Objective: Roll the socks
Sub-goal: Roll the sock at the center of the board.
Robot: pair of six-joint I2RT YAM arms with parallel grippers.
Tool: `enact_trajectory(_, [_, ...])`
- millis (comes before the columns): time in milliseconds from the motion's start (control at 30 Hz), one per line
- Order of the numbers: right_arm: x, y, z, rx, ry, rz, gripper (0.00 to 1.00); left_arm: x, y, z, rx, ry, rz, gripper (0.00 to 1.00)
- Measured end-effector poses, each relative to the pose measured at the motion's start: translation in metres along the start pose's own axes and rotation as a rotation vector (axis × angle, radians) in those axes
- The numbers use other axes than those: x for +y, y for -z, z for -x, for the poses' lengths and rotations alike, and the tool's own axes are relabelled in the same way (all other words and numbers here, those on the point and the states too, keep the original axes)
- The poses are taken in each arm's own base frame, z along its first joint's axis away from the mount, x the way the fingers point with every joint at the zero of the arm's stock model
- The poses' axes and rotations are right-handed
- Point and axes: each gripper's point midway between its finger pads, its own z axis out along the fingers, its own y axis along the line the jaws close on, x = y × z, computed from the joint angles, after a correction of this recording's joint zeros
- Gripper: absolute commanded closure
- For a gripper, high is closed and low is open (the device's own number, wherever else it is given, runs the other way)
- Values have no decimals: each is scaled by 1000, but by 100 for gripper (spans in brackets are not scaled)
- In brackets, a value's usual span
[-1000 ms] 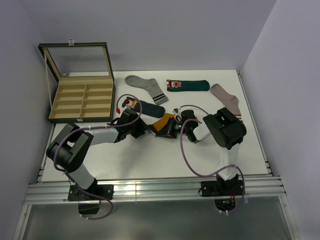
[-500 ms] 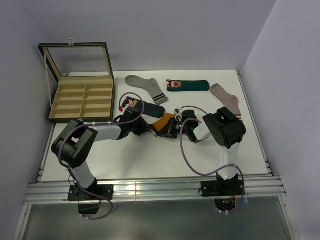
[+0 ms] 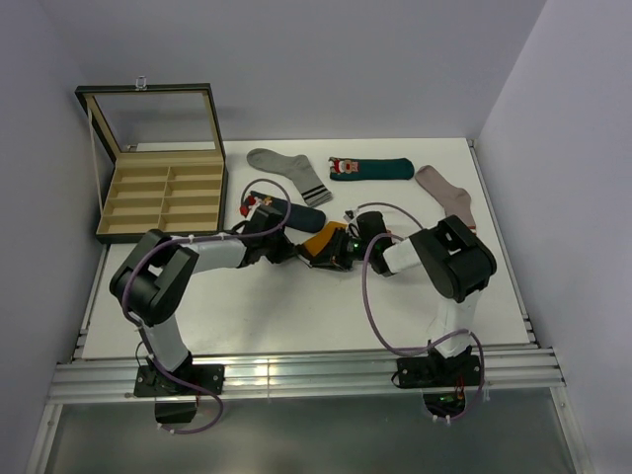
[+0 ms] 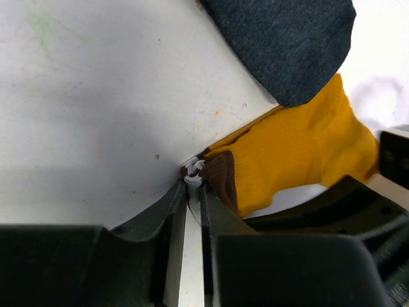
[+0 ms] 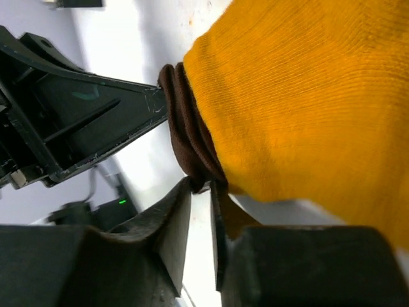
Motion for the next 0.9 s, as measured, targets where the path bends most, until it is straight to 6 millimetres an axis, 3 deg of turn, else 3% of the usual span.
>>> enact_trajectory(233, [8, 6, 3, -56, 203, -187, 66, 0, 0, 2, -2, -51, 50, 84])
enact_trajectory(533, [50, 3, -3, -160, 651, -337, 66, 5, 4, 8, -11, -117, 113, 84])
enact_trajectory(667, [49, -2, -11, -157, 798, -397, 66, 6, 5, 8, -6, -134, 123, 84])
enact_trajectory(900, [46, -11, -10, -175, 942, -482, 66, 6, 5, 8, -2, -141, 125, 84])
